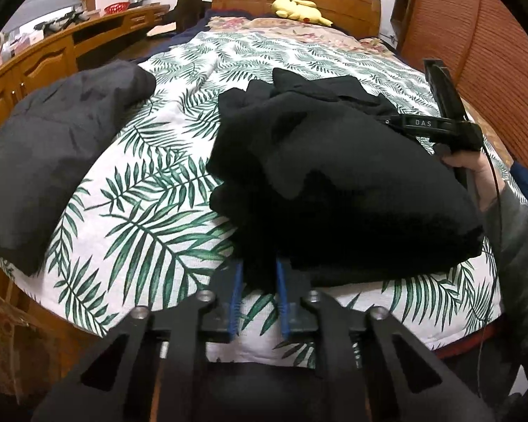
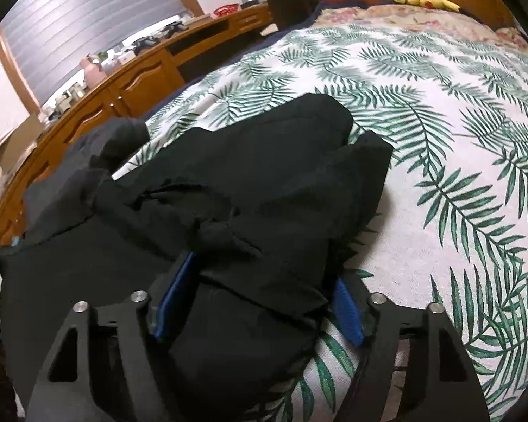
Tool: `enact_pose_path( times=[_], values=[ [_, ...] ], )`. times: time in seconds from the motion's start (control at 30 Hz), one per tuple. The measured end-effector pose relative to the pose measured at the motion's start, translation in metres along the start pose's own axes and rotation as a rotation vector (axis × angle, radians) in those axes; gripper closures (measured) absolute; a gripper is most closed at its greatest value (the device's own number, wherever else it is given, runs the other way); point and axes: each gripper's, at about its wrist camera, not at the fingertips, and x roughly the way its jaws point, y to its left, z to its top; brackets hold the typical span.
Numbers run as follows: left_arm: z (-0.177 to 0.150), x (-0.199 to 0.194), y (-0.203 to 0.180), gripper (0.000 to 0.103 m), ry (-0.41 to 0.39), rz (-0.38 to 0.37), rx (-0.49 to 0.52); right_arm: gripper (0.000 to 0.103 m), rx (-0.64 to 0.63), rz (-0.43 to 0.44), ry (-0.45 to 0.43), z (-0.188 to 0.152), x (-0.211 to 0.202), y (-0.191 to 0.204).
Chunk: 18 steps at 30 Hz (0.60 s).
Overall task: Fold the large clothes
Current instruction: 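Grasp the folded black coat bundle with both grippers, then lift the coat bundle with both grippers and carry it toward the desk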
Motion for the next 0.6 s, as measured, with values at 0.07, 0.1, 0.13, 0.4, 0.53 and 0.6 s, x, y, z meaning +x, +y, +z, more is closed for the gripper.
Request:
enact_pose_path(
  times=[0.07, 0.1, 0.13, 0.4, 0.53, 0.6],
  values=[
    [0.003, -0.003, 0.001, 0.098, -0.017, -0.003, -0.007, 0.049, -0.007, -0.005, -0.019, 0.000, -0.004, 0.001],
    [0.004, -0.007, 0.001, 0.098, -0.033, -0.003, -0.009, 0.053, -0.013, -0.006, -0.039, 0.001, -0.008, 0.003],
    [0.006, -0.009, 0.001, 0.099, -0.043, -0.001, -0.007, 0.062, -0.021, -0.010, -0.053, 0.001, -0.011, 0.004],
    [0.023, -0.025, -0.010, 0.100, -0.097, 0.045, 0.032, 0.081, -0.070, -0.022, -0.160, 0.007, -0.035, 0.016],
    [0.031, -0.033, -0.011, 0.100, -0.139, 0.069, 0.039, 0.083, -0.088, -0.027, -0.212, 0.009, -0.051, 0.024],
    [0.036, -0.037, -0.011, 0.100, -0.159, 0.075, 0.044, 0.083, -0.101, -0.033, -0.232, 0.009, -0.058, 0.029]
  ],
)
